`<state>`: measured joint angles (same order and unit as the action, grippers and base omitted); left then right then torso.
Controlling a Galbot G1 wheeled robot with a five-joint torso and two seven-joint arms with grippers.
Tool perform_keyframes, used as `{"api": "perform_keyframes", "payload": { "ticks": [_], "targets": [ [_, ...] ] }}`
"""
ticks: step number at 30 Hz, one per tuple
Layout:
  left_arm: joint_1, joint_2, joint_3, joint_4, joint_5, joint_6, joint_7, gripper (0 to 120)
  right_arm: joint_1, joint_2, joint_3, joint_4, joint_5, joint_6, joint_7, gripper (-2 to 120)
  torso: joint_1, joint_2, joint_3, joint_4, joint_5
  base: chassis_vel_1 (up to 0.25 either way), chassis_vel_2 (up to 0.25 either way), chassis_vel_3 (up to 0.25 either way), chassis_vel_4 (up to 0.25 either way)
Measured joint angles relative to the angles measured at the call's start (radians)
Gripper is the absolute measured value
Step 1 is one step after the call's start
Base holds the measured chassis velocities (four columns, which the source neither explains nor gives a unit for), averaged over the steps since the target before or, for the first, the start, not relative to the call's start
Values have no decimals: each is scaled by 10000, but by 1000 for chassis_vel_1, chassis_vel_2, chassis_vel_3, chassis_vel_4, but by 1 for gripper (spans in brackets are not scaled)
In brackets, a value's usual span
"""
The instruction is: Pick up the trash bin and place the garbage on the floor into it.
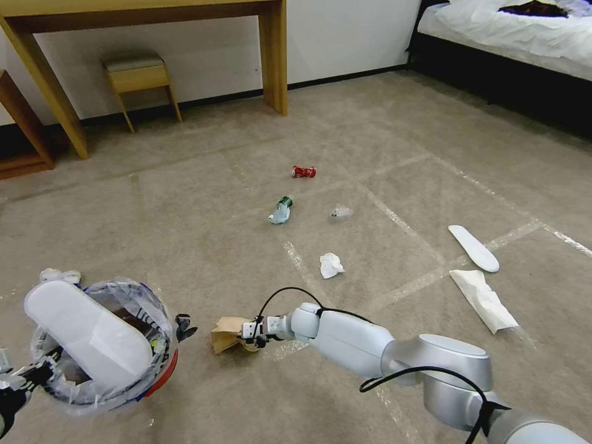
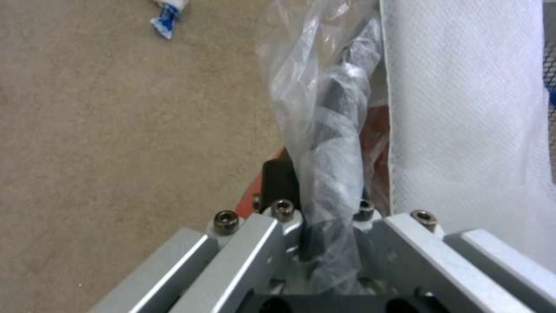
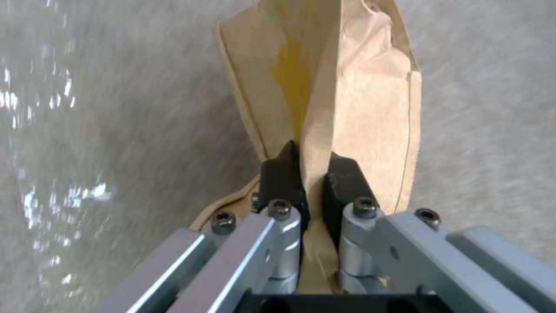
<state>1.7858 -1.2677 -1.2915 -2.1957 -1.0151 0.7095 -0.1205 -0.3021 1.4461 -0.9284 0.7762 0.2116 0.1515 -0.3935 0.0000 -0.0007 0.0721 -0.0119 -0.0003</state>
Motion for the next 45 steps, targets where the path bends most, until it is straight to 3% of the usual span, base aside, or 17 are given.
{"api": "perform_keyframes", "payload": {
  "ticks": [18,27,38,45],
  "targets": [
    [116,232,66,-221,-119,252,-95,1,1138,-2194,1492,4995,2800,-983,928,4,0,0,-2,3,3,0,0,0,0],
    [135,333,89,-215,-155,258,-136,1,1638,-2501,2469,5849,3009,-1072,950,4,0,0,-1,3,3,0,0,0,0],
    [147,447,103,-206,-207,267,-148,1,2067,-3195,3398,8644,4209,-1694,1135,4,0,0,-2,3,3,0,0,0,0],
    [116,471,118,-213,-255,267,-163,1,2253,-2725,2950,9887,5486,-1934,1436,4,0,0,-2,5,2,0,0,0,0]
  ]
}}
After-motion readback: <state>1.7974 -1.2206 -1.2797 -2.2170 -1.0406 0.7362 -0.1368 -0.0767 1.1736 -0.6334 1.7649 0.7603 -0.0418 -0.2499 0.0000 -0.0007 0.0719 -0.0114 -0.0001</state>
